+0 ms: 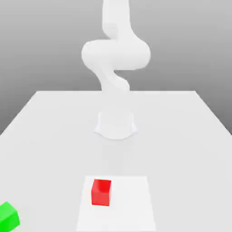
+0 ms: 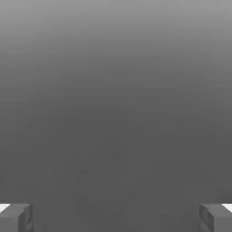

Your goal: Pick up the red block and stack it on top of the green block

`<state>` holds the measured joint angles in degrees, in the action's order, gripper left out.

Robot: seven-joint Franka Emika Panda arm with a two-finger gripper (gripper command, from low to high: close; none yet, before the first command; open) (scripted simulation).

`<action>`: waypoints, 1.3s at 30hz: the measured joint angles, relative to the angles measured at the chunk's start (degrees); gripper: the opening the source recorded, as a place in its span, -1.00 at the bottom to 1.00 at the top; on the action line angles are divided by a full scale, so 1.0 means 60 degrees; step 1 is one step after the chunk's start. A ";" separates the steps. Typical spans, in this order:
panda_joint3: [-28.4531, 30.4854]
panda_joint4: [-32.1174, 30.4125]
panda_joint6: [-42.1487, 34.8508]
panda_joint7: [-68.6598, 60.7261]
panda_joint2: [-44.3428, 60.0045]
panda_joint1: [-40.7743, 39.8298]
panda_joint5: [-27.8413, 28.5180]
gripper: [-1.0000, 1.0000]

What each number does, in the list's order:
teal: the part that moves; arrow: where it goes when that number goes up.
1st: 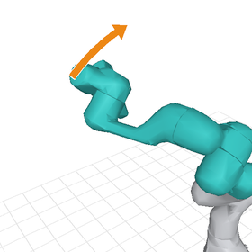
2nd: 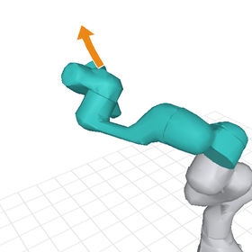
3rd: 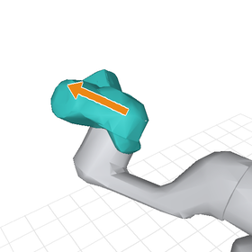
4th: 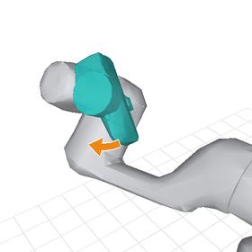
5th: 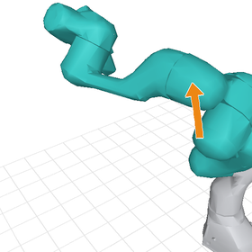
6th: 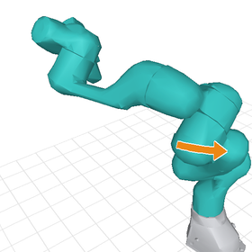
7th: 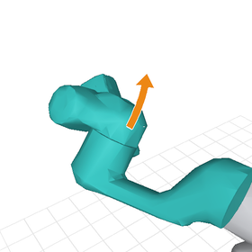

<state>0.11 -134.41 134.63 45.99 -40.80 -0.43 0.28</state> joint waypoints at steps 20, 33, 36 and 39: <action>0.0358 -0.3546 0.3971 -0.0120 0.7017 -0.0520 -0.0064 0.00; 0.0153 -0.3365 0.5945 -0.0295 0.9417 -0.0663 -0.0307 -1.00; 0.0195 -0.3460 0.5401 -0.0250 0.8777 -0.0641 -0.0245 -1.00; 0.0226 -0.3604 0.4556 -0.0166 0.7789 -0.0636 -0.0129 -1.00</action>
<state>1.47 -156.03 161.96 44.99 5.93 -4.25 -0.49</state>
